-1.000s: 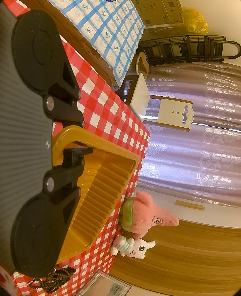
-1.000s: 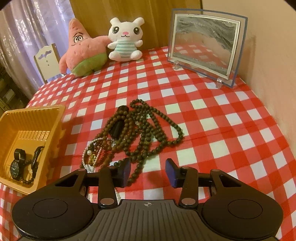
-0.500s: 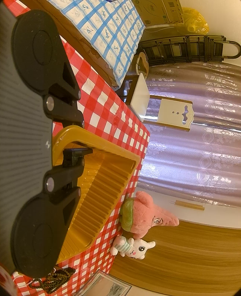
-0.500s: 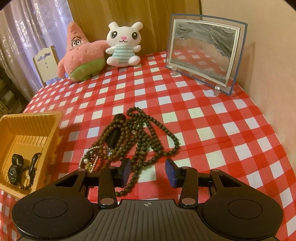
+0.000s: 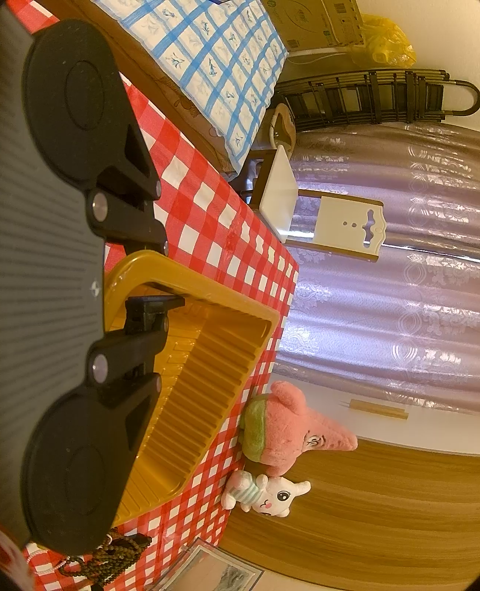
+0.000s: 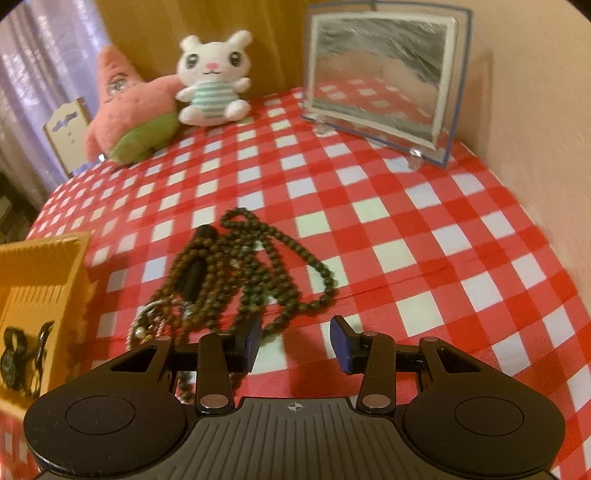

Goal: Organize jewelry
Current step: 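Close the right gripper on a dark beaded necklace in the pile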

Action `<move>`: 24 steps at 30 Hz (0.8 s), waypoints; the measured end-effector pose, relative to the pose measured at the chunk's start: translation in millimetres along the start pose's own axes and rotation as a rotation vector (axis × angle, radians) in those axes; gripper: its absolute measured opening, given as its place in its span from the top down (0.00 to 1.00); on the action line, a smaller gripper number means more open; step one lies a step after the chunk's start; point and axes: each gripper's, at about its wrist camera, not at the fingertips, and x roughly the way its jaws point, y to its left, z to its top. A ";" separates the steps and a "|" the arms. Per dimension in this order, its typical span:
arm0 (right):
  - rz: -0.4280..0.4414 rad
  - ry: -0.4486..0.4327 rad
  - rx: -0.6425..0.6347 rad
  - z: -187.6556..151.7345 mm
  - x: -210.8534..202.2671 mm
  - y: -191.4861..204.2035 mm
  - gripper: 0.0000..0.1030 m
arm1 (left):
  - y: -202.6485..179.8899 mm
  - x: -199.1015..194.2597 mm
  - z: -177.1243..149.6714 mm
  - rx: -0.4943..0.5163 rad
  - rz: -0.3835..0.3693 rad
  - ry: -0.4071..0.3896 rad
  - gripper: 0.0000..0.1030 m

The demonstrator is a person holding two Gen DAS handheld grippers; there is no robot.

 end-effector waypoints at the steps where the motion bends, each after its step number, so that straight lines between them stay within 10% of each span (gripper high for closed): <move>1: -0.002 -0.001 0.022 1.8 3.1 -3.1 0.59 | 0.0 0.0 0.0 -0.001 0.000 0.001 0.93; 24: -0.082 -0.056 0.009 46.7 33.9 -17.7 0.67 | 4.8 1.2 -3.3 0.000 0.006 0.006 0.92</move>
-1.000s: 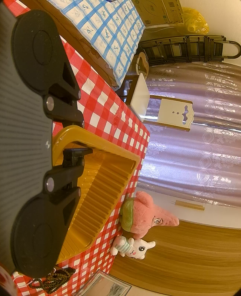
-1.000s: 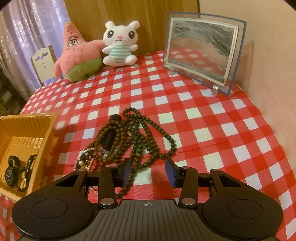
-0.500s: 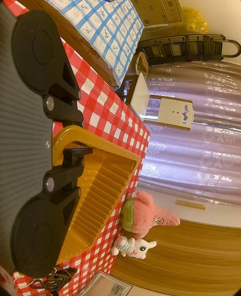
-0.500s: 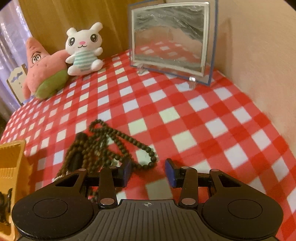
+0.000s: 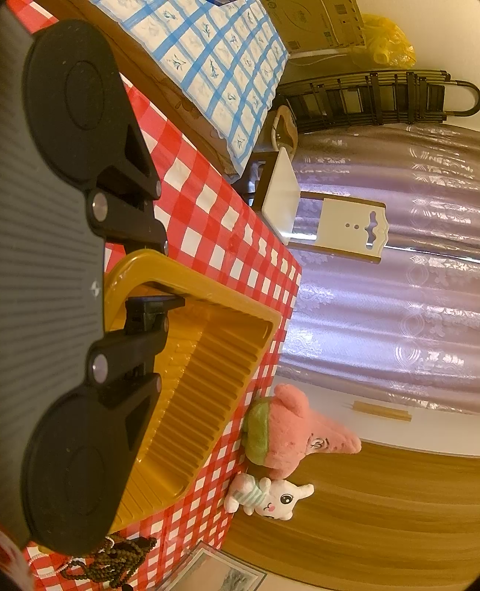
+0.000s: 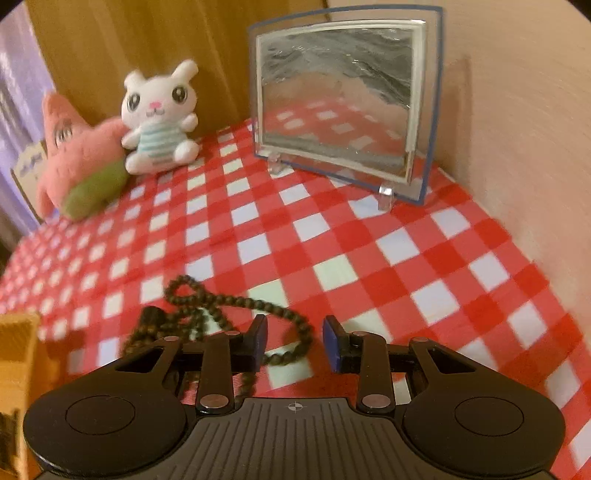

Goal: Organize jewelry
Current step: 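Close the right gripper on a dark beaded necklace in the pile, then lift the beaded necklace high and carry it over the orange tray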

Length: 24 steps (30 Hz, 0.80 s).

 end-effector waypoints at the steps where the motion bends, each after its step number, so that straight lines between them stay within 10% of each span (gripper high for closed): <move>1: -0.006 0.014 -0.034 0.8 4.8 2.3 0.67 | -0.7 0.3 0.3 0.000 -0.001 0.000 0.92; 5: -0.062 0.003 -0.229 -3.8 14.9 22.1 0.68 | -0.6 0.3 0.3 0.000 0.000 0.000 0.92; 10: -0.058 -0.002 -0.318 -10.1 17.1 34.0 0.93 | -0.1 0.2 0.2 -0.001 0.001 0.001 0.92; 24: 0.160 -0.193 -0.109 28.0 -81.3 21.8 0.94 | 3.1 -0.4 -1.5 0.001 -0.001 -0.002 0.92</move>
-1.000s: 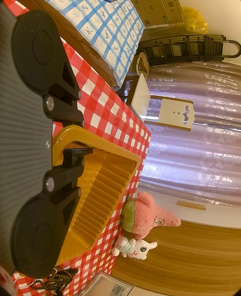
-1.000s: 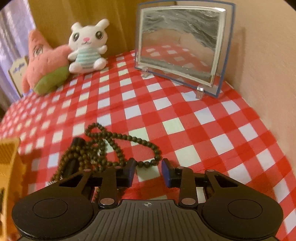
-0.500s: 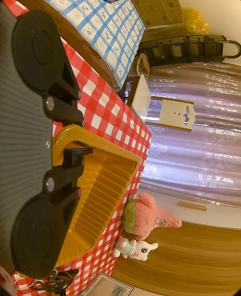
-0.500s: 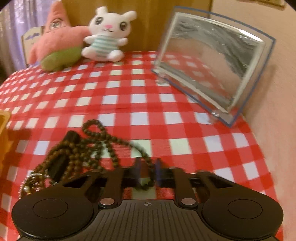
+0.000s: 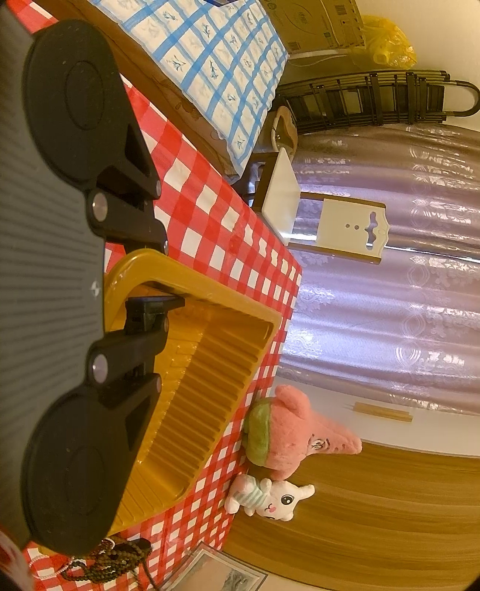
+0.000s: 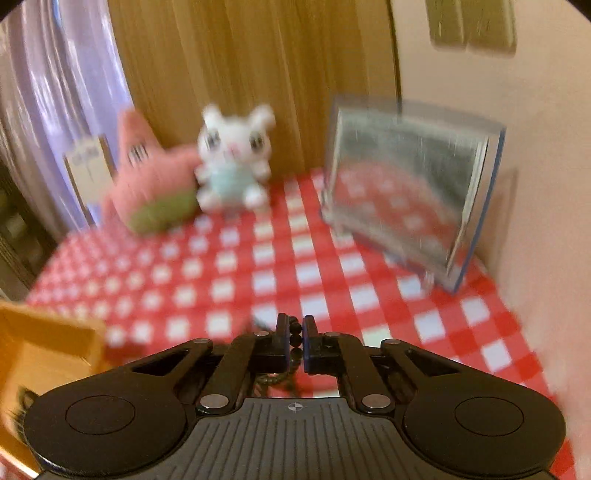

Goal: Organize jewelry
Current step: 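Lift the beaded necklace high and carry it over the orange tray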

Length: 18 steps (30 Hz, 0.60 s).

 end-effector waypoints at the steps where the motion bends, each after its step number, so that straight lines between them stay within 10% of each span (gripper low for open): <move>1: 0.012 -0.026 0.001 8.4 -9.7 0.7 0.94 | 1.4 -0.3 -0.7 0.000 -0.001 0.000 0.92; 18: 0.114 -0.213 -0.035 92.3 -134.9 16.1 0.94 | 1.7 -2.0 0.1 0.005 -0.002 -0.003 0.92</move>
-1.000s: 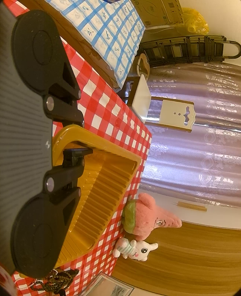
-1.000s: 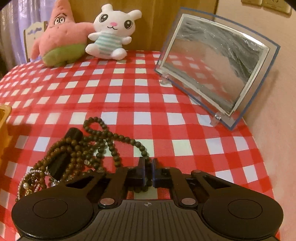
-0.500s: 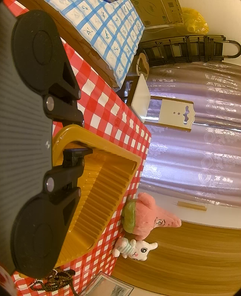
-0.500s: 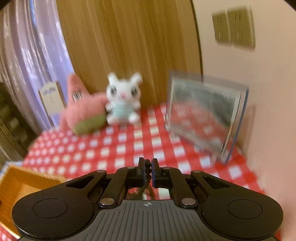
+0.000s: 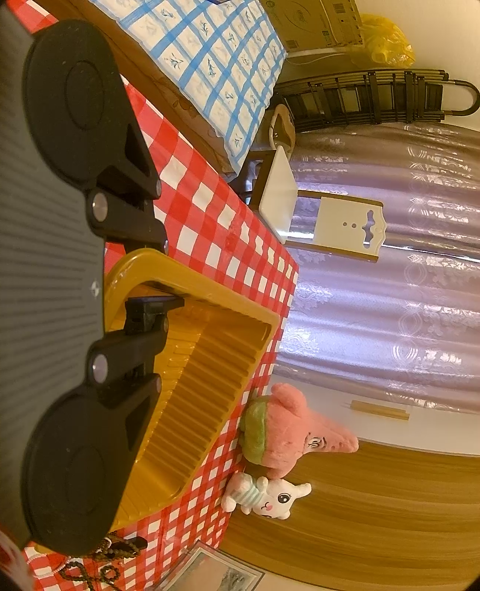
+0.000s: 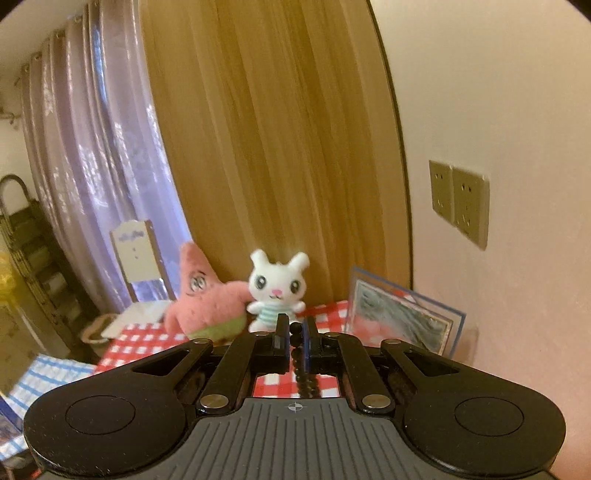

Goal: Organize jewelry
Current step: 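Lift the beaded necklace high and carry it over the orange tray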

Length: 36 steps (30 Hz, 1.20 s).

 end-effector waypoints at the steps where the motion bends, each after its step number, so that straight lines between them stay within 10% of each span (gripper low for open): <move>1: 0.011 -0.008 0.001 3.6 -5.0 2.0 0.94 | -0.4 0.1 0.1 0.000 0.000 0.000 0.92; 36: 0.328 -0.106 -0.085 93.1 -52.6 90.5 0.94 | -11.6 -0.3 11.6 0.008 -0.005 -0.006 0.92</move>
